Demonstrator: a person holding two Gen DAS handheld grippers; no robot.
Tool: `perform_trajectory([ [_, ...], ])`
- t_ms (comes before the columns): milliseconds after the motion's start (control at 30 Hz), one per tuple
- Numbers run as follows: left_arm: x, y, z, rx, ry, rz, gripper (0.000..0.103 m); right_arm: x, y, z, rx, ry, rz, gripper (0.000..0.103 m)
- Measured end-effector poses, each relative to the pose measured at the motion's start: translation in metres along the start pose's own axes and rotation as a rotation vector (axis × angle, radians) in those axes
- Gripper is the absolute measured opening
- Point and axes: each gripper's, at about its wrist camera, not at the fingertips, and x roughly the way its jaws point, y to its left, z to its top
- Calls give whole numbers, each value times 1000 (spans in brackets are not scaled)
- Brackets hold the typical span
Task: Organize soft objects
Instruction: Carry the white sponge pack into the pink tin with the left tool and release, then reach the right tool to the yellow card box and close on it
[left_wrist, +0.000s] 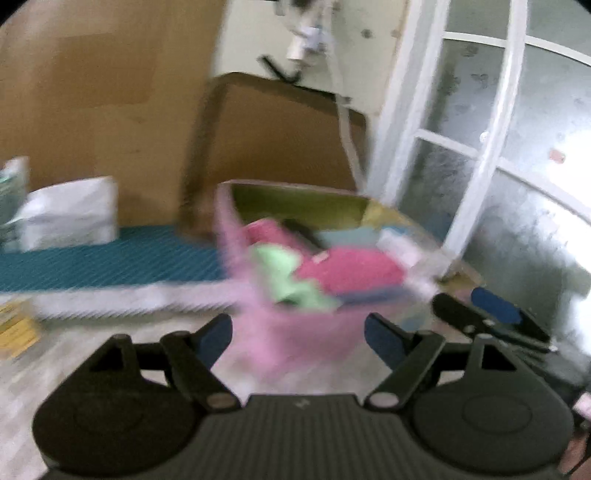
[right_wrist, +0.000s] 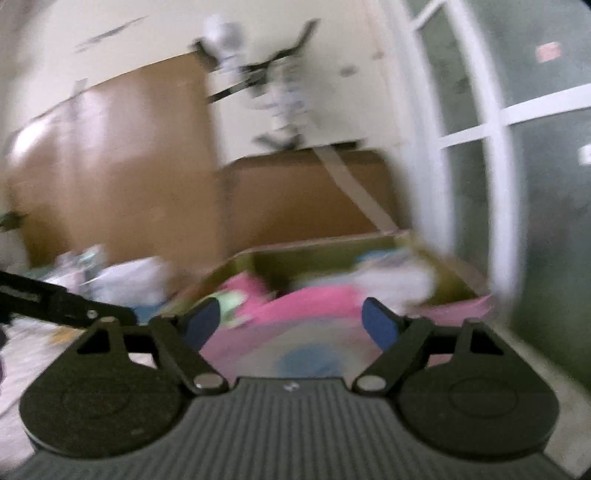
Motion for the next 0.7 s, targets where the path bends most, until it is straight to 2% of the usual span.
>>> perform_trajectory([
  [100, -28, 34, -25, -13, 25, 94, 81, -4, 35, -14, -36, 93, 116, 72],
  [200, -51, 73, -49, -32, 59, 243, 81, 8, 72, -22, -59, 235, 227, 60],
  [367, -81, 140, -70, -119, 69, 457, 81, 43, 137, -25, -169, 354, 329, 59],
  [467, -92, 174, -75, -135, 71, 573, 82, 81, 173, -28, -172, 442, 380, 60],
  [500, -96, 184, -76, -143, 72, 599, 83, 94, 183, -29, -174, 451, 378, 62],
  [633, -101, 202, -71, -179, 65, 594, 89, 137, 231, -25, -214, 469, 404, 63],
  [700, -98, 202, -72, -164, 80, 597, 93, 155, 246, -24, -199, 490, 406, 69],
])
